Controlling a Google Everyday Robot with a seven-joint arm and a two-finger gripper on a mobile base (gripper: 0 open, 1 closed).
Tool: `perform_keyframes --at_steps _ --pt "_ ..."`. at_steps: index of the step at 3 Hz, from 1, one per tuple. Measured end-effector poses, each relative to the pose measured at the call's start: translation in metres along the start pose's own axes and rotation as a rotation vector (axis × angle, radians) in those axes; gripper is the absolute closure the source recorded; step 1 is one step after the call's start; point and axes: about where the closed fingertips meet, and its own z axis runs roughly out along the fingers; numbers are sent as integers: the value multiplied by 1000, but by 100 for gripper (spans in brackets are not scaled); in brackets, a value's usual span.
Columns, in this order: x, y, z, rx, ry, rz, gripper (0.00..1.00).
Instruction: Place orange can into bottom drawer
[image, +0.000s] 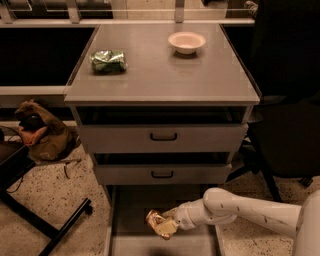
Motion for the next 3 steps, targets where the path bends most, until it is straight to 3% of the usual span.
perform_keyframes --at_steps 2,3 --pt "42 -30 69 -25 26 45 100" --pt "63 -39 87 5 60 59 100"
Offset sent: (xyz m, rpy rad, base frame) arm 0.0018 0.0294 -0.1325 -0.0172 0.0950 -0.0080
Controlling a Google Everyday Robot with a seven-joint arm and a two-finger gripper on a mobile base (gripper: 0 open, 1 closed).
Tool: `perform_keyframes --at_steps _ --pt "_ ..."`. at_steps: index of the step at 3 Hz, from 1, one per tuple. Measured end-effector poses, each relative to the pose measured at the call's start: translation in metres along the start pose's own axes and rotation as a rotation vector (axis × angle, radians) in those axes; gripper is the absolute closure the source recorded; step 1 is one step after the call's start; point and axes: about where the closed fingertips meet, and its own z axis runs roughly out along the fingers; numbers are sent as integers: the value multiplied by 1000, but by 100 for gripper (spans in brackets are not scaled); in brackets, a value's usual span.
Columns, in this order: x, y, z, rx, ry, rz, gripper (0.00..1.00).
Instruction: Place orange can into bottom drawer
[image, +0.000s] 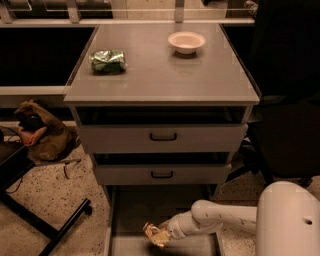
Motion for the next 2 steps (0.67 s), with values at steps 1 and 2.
perform_keyframes --at_steps 1,2 --pt "6 -20 13 46 -12 24 100" --pt "8 -35 26 56 -31 45 100"
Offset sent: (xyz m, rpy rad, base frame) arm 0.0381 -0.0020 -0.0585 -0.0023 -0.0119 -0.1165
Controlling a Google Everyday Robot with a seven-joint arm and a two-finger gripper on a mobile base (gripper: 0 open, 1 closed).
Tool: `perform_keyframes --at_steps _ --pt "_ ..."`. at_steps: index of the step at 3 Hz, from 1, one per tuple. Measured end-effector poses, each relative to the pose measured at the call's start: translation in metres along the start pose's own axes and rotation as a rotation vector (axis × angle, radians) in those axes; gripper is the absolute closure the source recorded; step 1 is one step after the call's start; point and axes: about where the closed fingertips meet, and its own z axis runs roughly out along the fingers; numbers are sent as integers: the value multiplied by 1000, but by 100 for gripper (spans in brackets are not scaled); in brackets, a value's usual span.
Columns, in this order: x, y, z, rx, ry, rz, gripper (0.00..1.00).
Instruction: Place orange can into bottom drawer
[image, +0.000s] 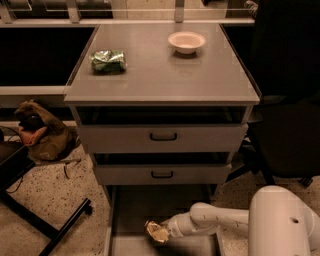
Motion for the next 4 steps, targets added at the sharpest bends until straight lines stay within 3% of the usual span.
perform_keyframes --at_steps 1,3,4 --pt "1 -20 20 -9 -13 35 100" --pt "6 -22 25 -11 -23 49 100" --pt "20 -33 36 -13 -46 100 100"
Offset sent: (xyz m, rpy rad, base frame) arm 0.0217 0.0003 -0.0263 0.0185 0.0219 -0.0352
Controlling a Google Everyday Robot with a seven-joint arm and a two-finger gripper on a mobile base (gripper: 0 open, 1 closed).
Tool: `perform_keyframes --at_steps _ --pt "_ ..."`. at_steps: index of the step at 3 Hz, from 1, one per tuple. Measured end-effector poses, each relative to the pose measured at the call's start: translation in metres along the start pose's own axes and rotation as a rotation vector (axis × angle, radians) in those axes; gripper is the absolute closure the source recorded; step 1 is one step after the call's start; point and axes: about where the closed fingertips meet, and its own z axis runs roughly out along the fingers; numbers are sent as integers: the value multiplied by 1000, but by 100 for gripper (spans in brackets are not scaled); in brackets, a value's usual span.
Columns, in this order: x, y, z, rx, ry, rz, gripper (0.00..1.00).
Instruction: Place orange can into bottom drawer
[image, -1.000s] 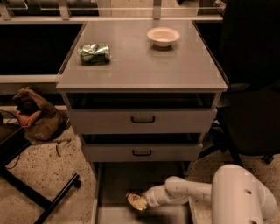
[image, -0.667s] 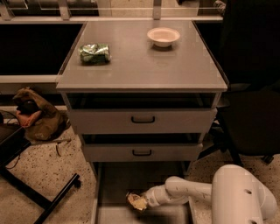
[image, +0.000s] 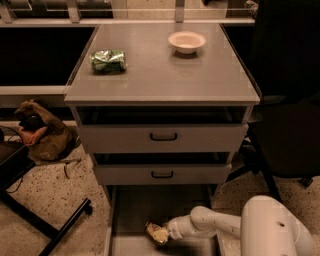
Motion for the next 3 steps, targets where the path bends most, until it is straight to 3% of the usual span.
perform_keyframes --at_steps 3 --pt "13 -13 11 3 2 46 100"
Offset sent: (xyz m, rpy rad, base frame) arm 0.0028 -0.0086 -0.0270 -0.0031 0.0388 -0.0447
